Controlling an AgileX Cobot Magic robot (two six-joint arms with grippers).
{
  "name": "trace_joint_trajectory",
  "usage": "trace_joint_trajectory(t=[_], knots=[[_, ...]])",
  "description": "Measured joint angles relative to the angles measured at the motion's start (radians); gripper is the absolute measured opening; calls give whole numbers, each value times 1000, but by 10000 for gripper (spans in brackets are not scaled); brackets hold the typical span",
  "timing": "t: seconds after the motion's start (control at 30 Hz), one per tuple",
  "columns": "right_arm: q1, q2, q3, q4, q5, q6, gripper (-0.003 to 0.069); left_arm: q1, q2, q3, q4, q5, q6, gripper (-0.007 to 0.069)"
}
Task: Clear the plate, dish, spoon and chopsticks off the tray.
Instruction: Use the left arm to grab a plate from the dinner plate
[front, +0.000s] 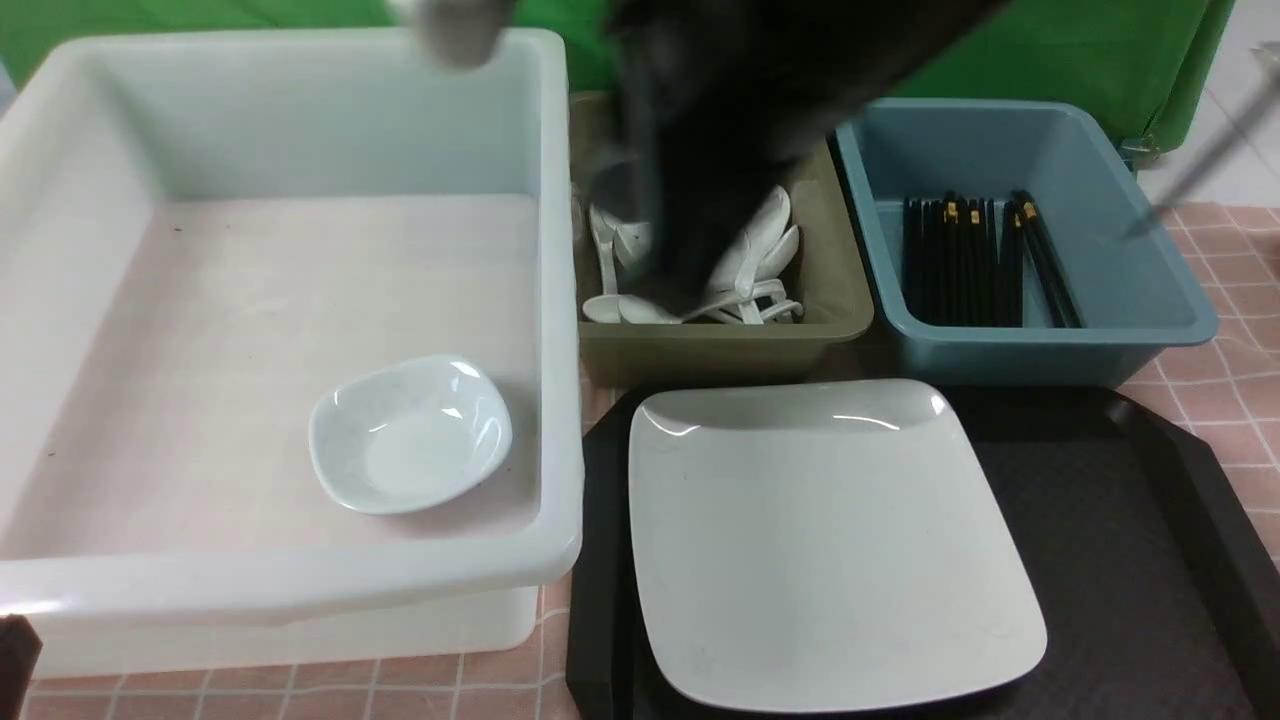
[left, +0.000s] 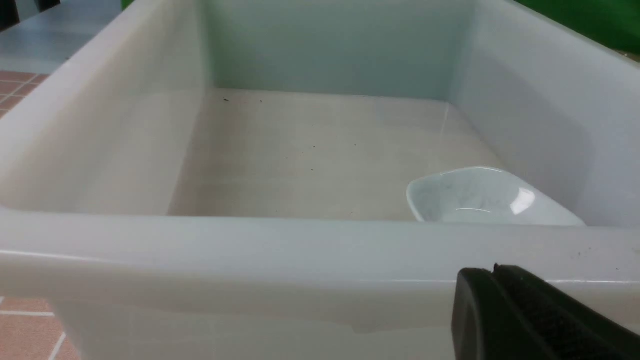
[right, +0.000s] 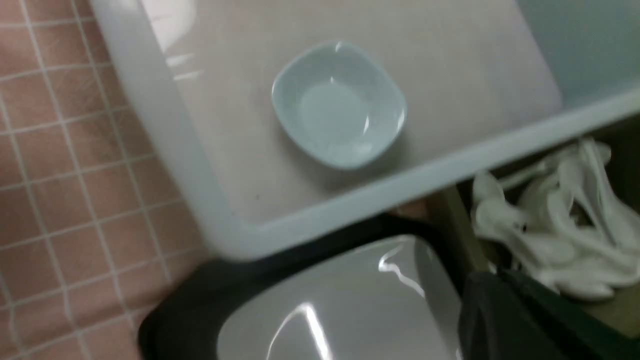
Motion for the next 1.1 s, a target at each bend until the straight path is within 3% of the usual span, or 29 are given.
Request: trace_joint_trajectory(t=[0.23,0.43,0.77,0.83,0.93,1.0,1.1], knots=[[-85,-260,149,-14,2,183,30,0,0,0,0,-1,0,5],[-216,-566,565,-16,2,300,30,0,0,0,0,-1,0,5],[-298,-911,1243,-12,-95,546,30,0,0,0,-9,-23,-19,5],[-298,-950,1329,-1,-136,574,30,0,0,0,-107,-64,-92,5],[-298,-1031,1418,13,-214,642,30,0,0,0,-397,-129,-267,5],[-298,-1096,1448,28,-286,671,30,0,0,0,-523,-162,-321,5],[-298,-1173,1469,64,-410,672,30,0,0,0,-578,-223,-373,5]])
